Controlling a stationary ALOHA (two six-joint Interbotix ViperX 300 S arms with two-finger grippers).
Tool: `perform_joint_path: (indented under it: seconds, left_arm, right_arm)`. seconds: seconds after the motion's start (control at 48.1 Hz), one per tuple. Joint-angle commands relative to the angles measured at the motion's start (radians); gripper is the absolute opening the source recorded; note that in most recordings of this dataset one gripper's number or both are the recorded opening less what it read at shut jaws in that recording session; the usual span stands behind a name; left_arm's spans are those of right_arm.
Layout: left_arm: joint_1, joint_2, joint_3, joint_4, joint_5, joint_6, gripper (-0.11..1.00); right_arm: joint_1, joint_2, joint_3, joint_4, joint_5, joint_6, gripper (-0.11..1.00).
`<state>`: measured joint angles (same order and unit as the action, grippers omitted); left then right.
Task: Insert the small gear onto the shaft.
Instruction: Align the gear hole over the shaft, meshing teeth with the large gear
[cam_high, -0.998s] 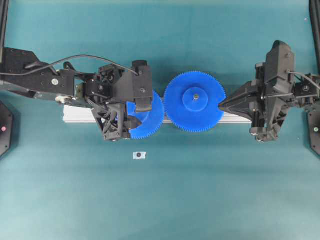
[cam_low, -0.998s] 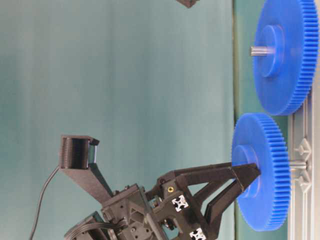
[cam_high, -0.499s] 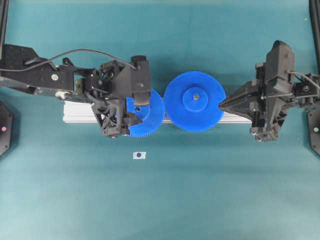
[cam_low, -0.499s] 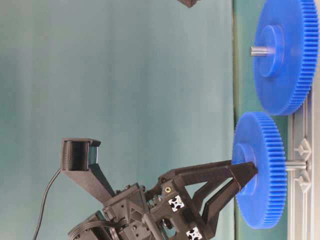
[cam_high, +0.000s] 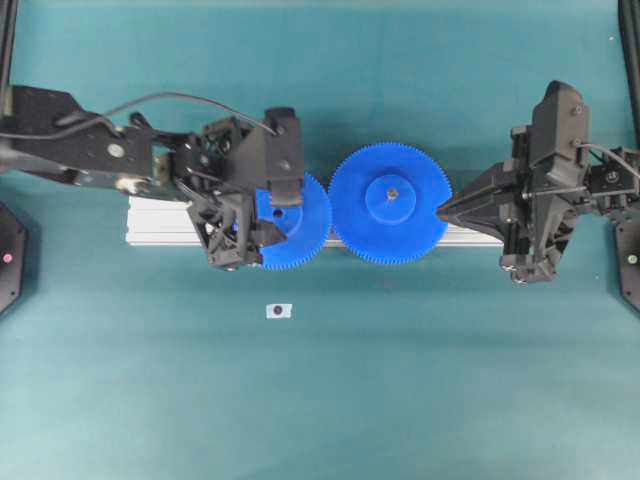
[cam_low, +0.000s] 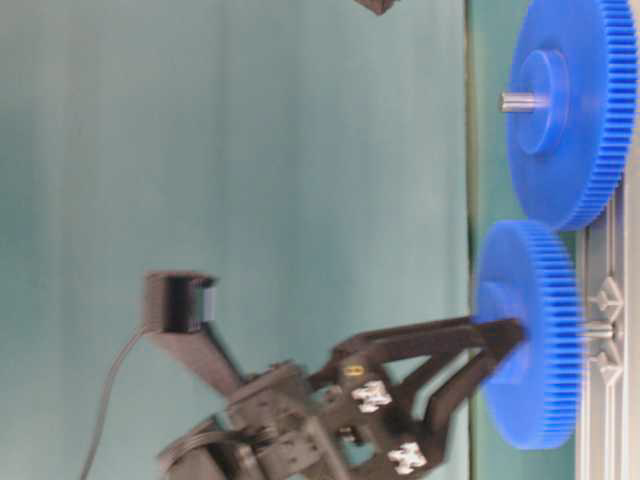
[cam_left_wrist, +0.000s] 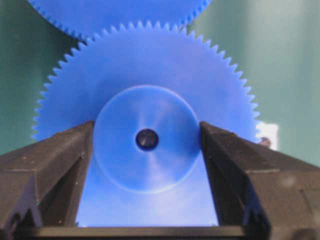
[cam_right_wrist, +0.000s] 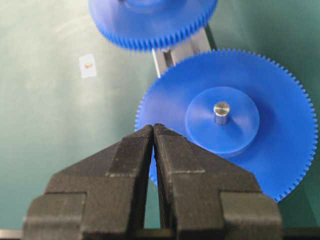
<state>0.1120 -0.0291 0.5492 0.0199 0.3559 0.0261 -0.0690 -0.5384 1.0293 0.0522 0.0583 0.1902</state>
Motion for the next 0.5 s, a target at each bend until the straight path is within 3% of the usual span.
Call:
perform_joint_path:
  seconds: [0.0, 0.478]
  left_arm:
    - [0.006, -0.012, -0.02, 0.003, -0.015, 0.002, 0.72]
    - [0.006, -0.018, -0.023, 0.002, -0.009, 0.005, 0.72]
  right_arm:
    - [-0.002, -0.006, -0.009, 0.0, -0.008, 0.011, 0.14]
    - [-0.002, -0.008, -0.006, 0.0, -0.008, 0.011, 0.14]
